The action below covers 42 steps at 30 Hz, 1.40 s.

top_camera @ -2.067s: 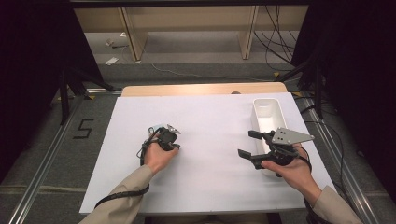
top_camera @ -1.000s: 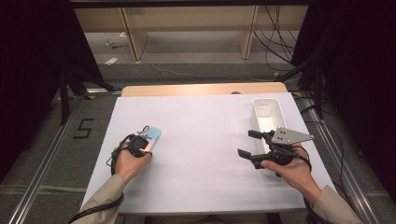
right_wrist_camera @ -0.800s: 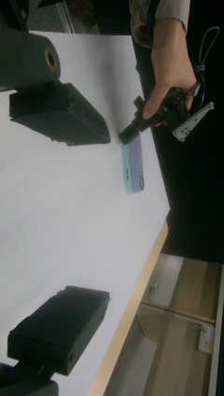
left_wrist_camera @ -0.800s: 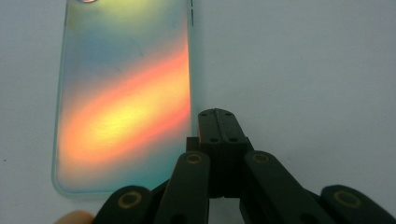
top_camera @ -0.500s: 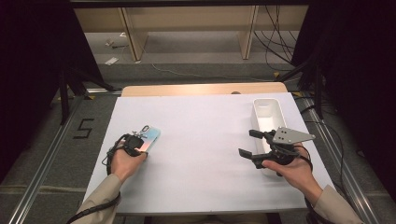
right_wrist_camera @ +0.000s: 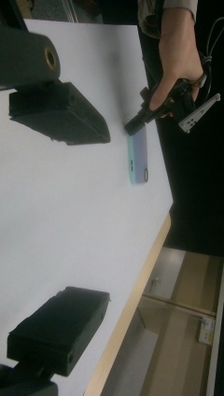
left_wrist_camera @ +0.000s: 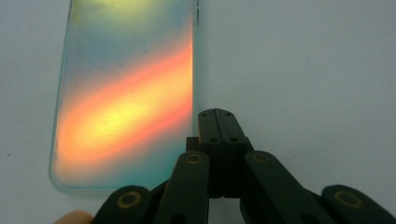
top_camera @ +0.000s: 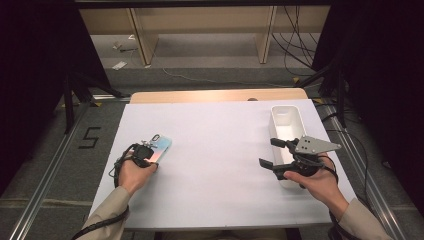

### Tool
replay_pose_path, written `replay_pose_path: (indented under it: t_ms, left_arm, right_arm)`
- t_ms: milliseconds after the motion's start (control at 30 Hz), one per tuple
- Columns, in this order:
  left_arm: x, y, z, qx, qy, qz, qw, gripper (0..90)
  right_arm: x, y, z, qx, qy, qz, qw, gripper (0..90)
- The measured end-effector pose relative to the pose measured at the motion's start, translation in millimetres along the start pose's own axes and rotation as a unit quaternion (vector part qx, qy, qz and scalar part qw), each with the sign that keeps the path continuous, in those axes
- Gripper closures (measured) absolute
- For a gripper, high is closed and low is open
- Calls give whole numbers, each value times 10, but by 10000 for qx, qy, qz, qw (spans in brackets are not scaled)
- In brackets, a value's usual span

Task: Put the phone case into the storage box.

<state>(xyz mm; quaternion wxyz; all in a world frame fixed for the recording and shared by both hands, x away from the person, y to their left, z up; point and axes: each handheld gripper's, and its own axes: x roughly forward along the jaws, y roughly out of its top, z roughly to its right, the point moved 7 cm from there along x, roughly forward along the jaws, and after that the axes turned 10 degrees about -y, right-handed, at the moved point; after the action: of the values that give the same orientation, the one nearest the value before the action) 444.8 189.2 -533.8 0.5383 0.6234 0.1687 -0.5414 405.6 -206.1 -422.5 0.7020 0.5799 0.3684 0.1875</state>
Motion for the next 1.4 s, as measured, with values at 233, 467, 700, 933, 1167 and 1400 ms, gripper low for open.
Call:
replay_pose_path:
  t_ms: [233, 467, 700, 933, 1167, 1400]
  left_arm:
    - [-1, 0, 0, 7, 7, -7, 10000, 893]
    - [-49, 33, 47, 79, -78, 3, 9999, 836]
    - [-169, 172, 56, 236, 147, 364, 9989, 594]
    - [-131, 288, -75, 308, 344, 331, 9984, 215]
    - [-29, 299, -214, 360, 428, -43, 9984, 79]
    - [23, 336, -345, 256, 500, -223, 9982, 59]
  right_arm:
    - [-44, -32, 52, 14, -80, -22, 10000, 201]
    - [-46, -40, 51, 36, -76, -22, 10000, 200]
    - [-47, -35, 51, 36, -90, -20, 10000, 200]
    - [-36, -34, 45, 42, -78, -21, 10000, 199]
    - [-29, -35, 40, 50, -72, -25, 10000, 199]
    - [-28, -34, 44, 56, -78, -22, 10000, 199]
